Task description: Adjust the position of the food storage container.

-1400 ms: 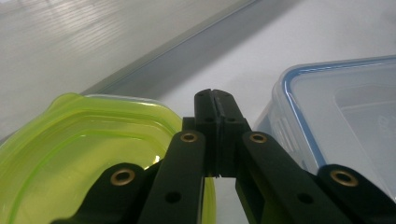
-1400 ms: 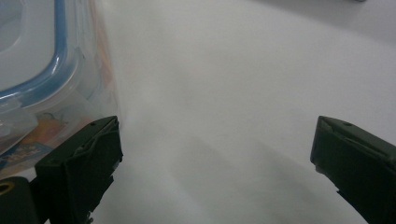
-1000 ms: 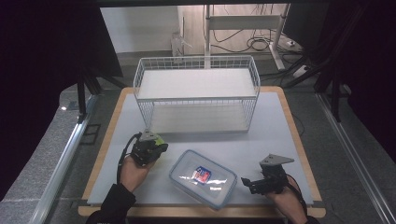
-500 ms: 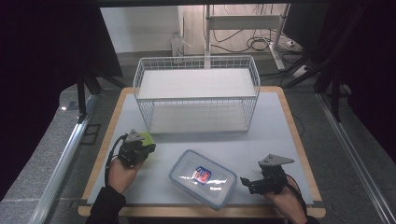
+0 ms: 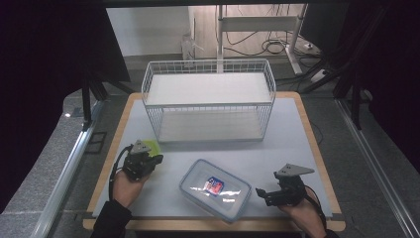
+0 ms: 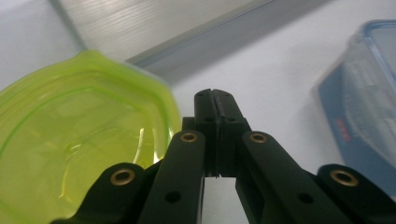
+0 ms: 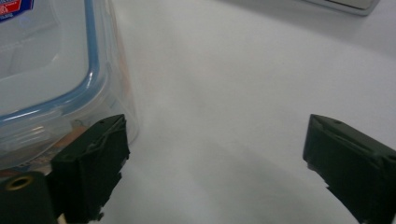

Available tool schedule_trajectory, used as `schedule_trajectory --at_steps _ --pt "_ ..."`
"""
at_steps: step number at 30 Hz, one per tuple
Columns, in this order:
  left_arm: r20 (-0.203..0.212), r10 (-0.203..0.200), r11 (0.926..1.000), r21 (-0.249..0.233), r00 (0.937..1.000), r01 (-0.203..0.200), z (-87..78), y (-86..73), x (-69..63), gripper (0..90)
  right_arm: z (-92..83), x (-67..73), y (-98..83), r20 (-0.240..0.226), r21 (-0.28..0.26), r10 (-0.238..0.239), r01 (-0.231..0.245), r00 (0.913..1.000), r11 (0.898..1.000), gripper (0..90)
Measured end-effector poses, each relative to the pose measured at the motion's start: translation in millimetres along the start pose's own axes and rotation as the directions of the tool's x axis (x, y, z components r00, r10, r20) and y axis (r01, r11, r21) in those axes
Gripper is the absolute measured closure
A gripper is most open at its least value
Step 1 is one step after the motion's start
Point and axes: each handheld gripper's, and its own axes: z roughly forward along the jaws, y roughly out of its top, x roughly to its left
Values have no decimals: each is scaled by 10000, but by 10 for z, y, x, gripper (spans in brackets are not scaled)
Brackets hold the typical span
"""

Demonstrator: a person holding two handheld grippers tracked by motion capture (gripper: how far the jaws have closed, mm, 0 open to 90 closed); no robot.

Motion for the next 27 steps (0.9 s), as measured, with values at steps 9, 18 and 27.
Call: schedule_trajectory --at_steps 9,18,27 --pt "976 604 9976 -388 9934 -569 -2 -31 -287 893 -198 145 47 -707 116 -573 582 9958 9982 630" --pt "1626 832 9965 -94 9832 -828 28 -145 -496 891 -238 420 -21 -1957 461 -1119 1231 9743 9913 893" --pt "2018 395 9984 324 9786 -470 62 -223 -580 899 -112 641 -34 -2440 830 -1438 1684 9590 9822 897"
